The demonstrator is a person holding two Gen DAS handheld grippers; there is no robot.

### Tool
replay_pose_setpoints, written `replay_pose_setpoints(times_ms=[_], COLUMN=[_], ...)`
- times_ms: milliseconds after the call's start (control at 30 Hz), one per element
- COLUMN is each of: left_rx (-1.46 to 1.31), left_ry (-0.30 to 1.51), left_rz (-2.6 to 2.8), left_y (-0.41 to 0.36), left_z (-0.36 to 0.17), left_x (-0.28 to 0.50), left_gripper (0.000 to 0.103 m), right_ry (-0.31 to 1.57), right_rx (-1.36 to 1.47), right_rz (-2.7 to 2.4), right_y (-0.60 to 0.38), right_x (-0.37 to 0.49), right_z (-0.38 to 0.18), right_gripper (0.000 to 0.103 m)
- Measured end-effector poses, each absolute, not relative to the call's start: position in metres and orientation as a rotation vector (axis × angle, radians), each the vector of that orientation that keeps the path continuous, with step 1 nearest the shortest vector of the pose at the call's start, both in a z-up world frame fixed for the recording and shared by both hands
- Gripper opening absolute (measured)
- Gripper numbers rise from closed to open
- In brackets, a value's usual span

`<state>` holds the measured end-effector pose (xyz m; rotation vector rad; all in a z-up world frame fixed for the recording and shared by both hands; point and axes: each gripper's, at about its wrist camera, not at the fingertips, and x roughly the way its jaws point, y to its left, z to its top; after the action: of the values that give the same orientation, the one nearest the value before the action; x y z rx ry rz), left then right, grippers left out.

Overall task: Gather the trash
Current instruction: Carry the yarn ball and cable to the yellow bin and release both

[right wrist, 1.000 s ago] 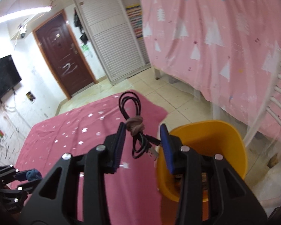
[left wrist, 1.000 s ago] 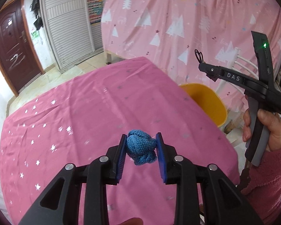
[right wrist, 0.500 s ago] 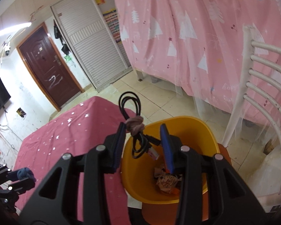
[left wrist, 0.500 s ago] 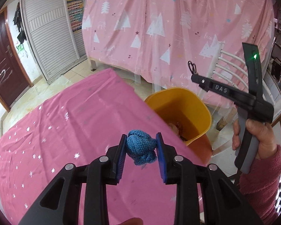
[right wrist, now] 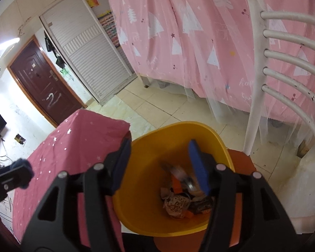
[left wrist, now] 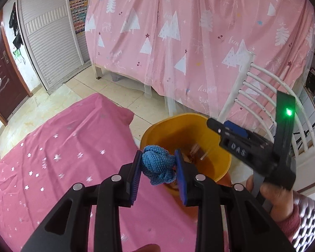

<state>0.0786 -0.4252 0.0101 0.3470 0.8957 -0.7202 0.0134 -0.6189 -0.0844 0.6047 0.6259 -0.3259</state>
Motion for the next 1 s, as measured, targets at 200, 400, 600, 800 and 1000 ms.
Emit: replay_pose_setpoints(times_ms=[200, 400, 600, 800, 1000], left_rx=[0.310, 0.239, 0.214, 0.193, 0.153], left_ry=[0.930, 0.958, 0.923, 0.902, 0.841], left_rz=[-0.739, -0.780, -0.784, -0.766, -0.745], left_y=[-0.453, -0.465, -0.461, -0.438, -0.398], left_z=[-0.002, -0.010, -0.007, 0.002, 0.017], left_x=[0.093, 0.102, 0.097, 0.095, 0.093], left_gripper=[0.024, 0.028, 0.077, 0.082, 0.093], right_ry=[0.597, 0.572, 0.574, 0.573, 0.563], right_rx=[0.647, 0.672, 0.646, 0.606, 0.535], right_rz=[-0.342, -0.355, -0.348, -0.357, -0.366], right_y=[-0.631, -0.636, -0.627, -0.619, -0.600], right_x=[0.000, -0.007, -0.002, -0.001, 0.002], right_z=[-0.087, -0.084, -0.082, -0.075, -0.060], right_gripper=[0.055, 0.055, 0.058, 0.066, 0.091])
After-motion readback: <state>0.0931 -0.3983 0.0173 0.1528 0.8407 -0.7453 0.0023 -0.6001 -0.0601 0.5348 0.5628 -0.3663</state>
